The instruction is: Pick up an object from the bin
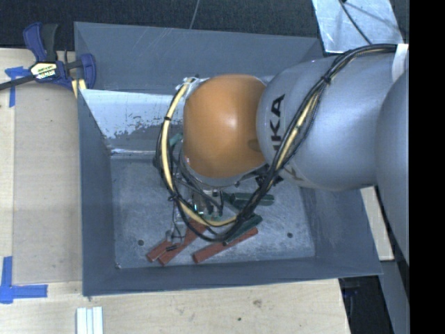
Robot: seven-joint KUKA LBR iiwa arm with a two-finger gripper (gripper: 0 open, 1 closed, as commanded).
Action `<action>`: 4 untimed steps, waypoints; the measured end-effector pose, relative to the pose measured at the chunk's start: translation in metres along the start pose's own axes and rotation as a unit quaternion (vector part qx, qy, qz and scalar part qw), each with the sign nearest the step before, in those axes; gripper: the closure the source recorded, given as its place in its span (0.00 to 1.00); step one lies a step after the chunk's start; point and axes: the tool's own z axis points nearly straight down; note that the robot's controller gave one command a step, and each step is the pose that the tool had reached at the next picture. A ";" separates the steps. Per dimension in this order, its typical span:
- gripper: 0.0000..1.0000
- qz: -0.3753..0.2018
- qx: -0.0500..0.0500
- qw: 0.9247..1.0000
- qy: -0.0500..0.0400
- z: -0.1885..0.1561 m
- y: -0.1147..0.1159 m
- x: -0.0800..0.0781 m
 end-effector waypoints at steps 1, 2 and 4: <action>0.00 0.001 0.000 1.000 -0.002 -0.001 0.000 -0.001; 0.00 -0.124 -0.001 0.992 -0.005 0.039 0.010 -0.005; 0.00 -0.392 0.000 0.920 -0.002 0.060 0.026 -0.006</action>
Offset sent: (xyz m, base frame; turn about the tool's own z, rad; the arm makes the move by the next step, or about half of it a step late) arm 0.0063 0.0255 -0.1195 -0.6687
